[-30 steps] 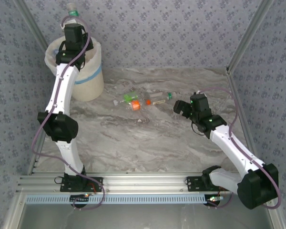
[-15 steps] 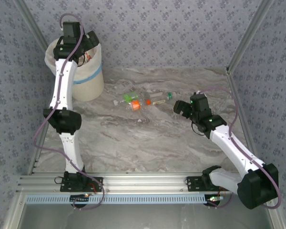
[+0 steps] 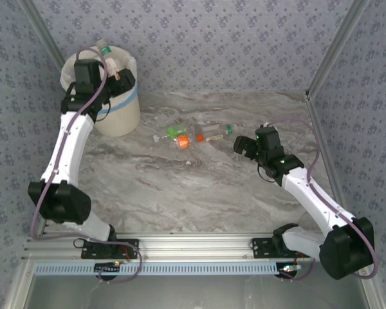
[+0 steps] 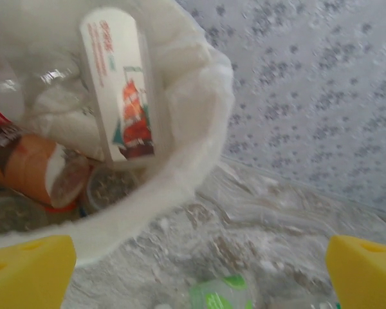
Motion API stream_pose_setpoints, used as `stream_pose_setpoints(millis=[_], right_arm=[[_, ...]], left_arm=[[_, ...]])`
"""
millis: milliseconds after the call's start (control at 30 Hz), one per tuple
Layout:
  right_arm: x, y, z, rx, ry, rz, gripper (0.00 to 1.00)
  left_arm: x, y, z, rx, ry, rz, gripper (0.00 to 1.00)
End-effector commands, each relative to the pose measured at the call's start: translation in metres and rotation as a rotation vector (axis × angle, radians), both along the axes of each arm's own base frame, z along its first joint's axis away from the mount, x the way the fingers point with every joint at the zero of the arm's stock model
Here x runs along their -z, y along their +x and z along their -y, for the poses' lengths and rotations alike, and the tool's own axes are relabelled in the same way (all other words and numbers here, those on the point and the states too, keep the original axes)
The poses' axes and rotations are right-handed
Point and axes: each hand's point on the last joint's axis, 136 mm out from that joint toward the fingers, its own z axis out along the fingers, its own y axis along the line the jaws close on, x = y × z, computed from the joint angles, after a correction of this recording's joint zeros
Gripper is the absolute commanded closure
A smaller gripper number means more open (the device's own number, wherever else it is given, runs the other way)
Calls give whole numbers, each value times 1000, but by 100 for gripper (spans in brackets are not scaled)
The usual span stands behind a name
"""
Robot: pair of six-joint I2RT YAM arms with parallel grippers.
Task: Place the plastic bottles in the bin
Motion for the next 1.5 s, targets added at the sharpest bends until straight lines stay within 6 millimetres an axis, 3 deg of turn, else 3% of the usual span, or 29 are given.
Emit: stream_pose_setpoints(millis=[0, 200, 333, 567, 700, 867, 1067, 1233, 1467], right_arm=[[1, 8, -5, -16, 16, 9, 0], [9, 20, -13, -19, 36, -22, 0], [3, 26, -13, 3, 53, 2, 0], [3, 22, 1, 98, 89, 2, 0], [6, 13, 14, 133, 94, -1, 0], [11, -1, 31, 167, 92, -14, 0], [8, -12, 44, 186, 91, -10, 0], [4, -19, 51, 192, 74, -9, 0], [0, -27, 57, 203, 75, -4, 0]], left_arm=[[-7, -11, 43, 182, -3, 79, 1], [40, -33, 102, 410, 90, -9, 1], [74, -37, 157, 606, 220, -58, 1], [130, -21, 245, 882, 424, -86, 1], [153, -5, 279, 988, 469, -94, 0], [189, 3, 310, 1112, 547, -112, 1], [234, 12, 331, 1178, 617, -127, 1], [268, 8, 345, 1227, 708, -140, 0], [310, 18, 351, 1167, 882, -154, 3]])
